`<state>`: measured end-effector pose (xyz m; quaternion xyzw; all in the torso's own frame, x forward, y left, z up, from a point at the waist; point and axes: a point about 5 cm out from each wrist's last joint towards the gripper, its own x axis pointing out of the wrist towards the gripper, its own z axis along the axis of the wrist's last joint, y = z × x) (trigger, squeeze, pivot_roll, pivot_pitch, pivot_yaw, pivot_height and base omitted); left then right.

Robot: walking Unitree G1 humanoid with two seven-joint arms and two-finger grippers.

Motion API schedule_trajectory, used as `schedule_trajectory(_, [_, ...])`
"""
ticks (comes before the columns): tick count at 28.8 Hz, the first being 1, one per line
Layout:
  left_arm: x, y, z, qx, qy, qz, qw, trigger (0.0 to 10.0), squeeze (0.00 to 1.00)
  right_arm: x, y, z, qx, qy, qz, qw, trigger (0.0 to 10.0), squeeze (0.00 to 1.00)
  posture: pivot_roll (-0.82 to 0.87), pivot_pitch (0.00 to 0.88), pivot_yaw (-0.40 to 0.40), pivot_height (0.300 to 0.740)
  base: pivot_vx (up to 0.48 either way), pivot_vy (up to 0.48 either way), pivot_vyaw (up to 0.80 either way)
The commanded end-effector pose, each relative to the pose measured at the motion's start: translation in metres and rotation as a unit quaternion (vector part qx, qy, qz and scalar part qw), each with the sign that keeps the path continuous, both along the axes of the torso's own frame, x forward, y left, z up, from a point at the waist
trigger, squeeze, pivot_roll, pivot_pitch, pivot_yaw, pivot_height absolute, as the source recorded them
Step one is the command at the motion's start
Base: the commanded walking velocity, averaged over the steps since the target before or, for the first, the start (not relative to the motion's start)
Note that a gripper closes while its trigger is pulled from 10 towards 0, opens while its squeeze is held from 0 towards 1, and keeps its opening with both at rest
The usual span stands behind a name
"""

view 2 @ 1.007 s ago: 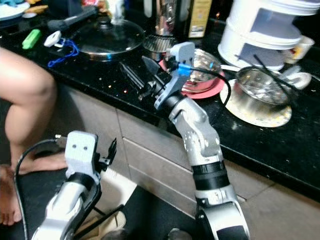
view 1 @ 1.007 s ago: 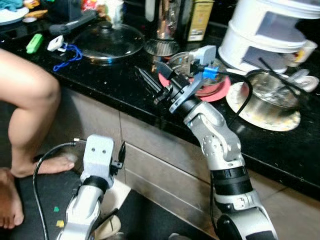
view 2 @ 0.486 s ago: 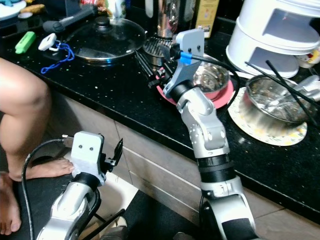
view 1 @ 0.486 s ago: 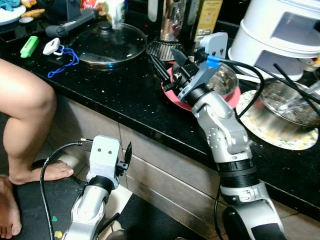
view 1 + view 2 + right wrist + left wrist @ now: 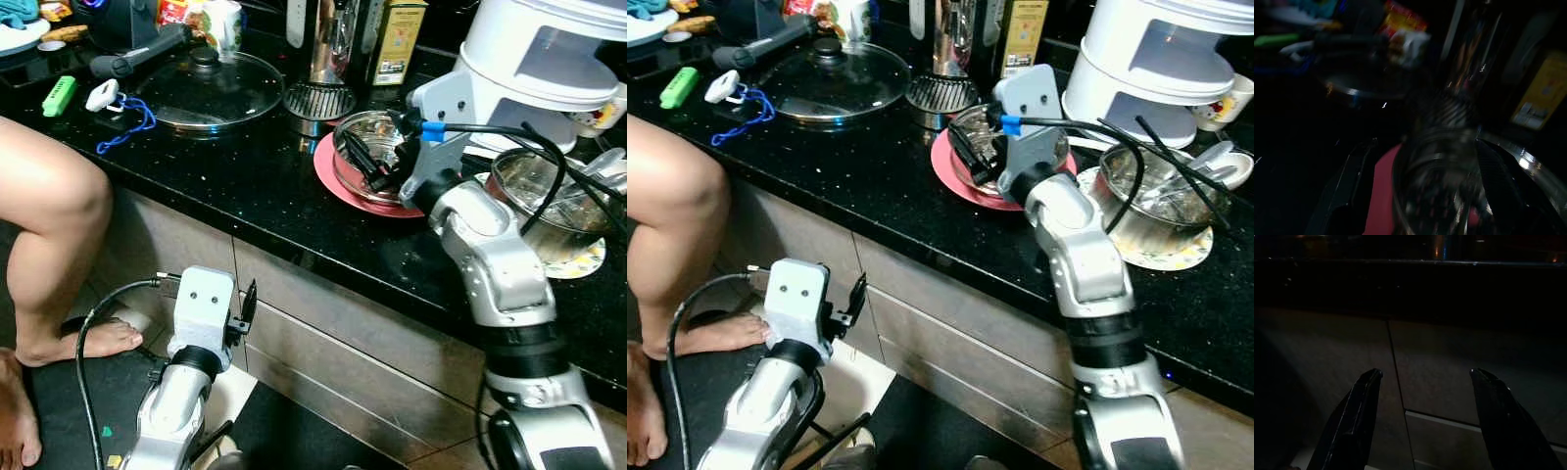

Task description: Kitchen organization

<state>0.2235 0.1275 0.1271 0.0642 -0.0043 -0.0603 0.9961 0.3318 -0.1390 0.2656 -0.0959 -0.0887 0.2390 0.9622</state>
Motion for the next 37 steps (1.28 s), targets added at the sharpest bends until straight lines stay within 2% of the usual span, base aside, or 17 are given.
schedule_trajectory(1, [-0.002,0.000,0.001,0.001,0.000,-0.004,1.000,10.0,0.00,-0.007,-0.009,-0.003,0.010,0.033,0.010,0.999,10.0,0.00,0.06,0.101,-0.075,0.740,0.000,0.000,0.00])
schedule_trajectory(7, [-0.002,-0.001,0.001,-0.003,0.001,-0.005,1.000,10.0,0.00,-0.011,-0.021,-0.015,0.037,0.062,-0.017,0.997,10.0,0.00,0.06,0.101,-0.072,0.740,0.000,0.000,0.00])
schedule_trajectory(19, [-0.003,-0.002,0.000,-0.004,0.004,-0.008,1.000,10.0,0.00,-0.013,-0.015,-0.028,0.075,0.073,-0.022,0.994,10.0,0.00,0.07,0.096,-0.071,0.740,0.000,0.000,0.00])
schedule_trajectory(25, [-0.003,-0.002,0.000,-0.003,0.004,-0.007,1.000,10.0,0.00,-0.013,-0.007,-0.039,0.068,0.093,-0.030,0.993,10.0,0.00,0.07,0.092,-0.072,0.740,0.000,0.000,0.00])
schedule_trajectory(29, [-0.003,-0.002,0.000,-0.003,0.004,-0.006,1.000,10.0,0.00,-0.013,-0.005,-0.041,0.045,0.092,-0.040,0.994,10.0,0.00,0.07,0.096,-0.072,0.740,0.000,0.000,0.00])
schedule_trajectory(30, [-0.003,-0.002,0.001,-0.003,0.003,-0.006,1.000,10.0,0.00,-0.013,-0.005,-0.042,0.039,0.091,-0.044,0.994,8.6,0.00,0.07,0.097,-0.072,0.740,0.000,0.000,0.00])
schedule_trajectory(31, [-0.003,-0.002,0.001,-0.004,0.003,-0.005,1.000,10.0,0.00,-0.013,-0.005,-0.043,0.022,0.086,-0.049,0.995,5.3,0.00,0.07,0.100,-0.072,0.740,0.000,0.000,0.00])
schedule_trajectory(32, [-0.003,-0.002,0.001,-0.004,0.003,-0.005,1.000,10.0,0.00,-0.013,-0.005,-0.043,0.022,0.086,-0.049,0.995,5.3,0.00,0.07,0.100,-0.072,0.740,0.000,0.000,0.00])
schedule_trajectory(33, [-0.003,-0.003,0.001,-0.004,0.003,-0.005,1.000,10.0,0.00,-0.013,-0.005,-0.044,0.013,0.083,-0.053,0.995,0.0,0.00,0.07,0.102,-0.073,0.740,0.000,0.000,0.00])
schedule_trajectory(37, [-0.003,-0.003,0.002,-0.006,0.002,-0.004,1.000,10.0,0.00,-0.012,-0.005,-0.043,-0.008,0.071,-0.060,0.996,0.0,0.00,0.06,0.105,-0.073,0.740,0.000,0.000,0.00])
